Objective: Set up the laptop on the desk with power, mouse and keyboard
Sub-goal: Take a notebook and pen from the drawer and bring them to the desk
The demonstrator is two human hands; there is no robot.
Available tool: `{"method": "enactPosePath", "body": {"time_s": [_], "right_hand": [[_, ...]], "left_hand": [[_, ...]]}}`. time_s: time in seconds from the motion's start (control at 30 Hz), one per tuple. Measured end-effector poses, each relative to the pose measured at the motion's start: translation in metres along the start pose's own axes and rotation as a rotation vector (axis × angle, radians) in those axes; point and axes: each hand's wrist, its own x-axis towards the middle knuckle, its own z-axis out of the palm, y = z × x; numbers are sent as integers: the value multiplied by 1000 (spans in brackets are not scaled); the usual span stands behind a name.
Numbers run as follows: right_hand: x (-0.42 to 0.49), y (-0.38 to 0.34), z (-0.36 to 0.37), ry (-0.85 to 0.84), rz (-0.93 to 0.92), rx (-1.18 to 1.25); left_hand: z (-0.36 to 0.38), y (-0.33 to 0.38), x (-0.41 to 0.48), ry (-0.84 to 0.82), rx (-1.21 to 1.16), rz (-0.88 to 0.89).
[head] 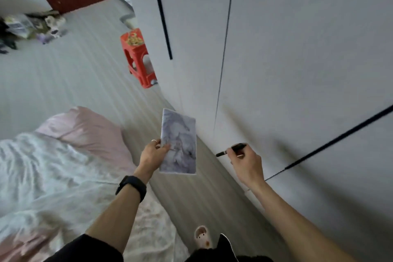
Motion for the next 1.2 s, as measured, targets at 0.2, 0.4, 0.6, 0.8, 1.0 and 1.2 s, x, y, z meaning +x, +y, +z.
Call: {"method": "enactPosePath", "body": {"time_s": [0.2,0.4,0.6,0.8,1.0,1.2], "right_hand": [[93,-118,67,-76,-199,-6],[182,-217,151,-173,-352,29],[254,-312,245,-325,-392,87],[297,-397,342,-471,-470,63],[356,-460,448,-532,-524,1],[430,-564,547,-454,-544,-44]], "left_hand": [[-82,31,58,141,-482,1],[-150,37,126,245,-674,-47],[-221,37,176,441,-731,-161],[-298,19,229,625,-757,-257],[-374,-16,325,692,-846,-307],[-490,-18,455,625,-792,-323]]}}
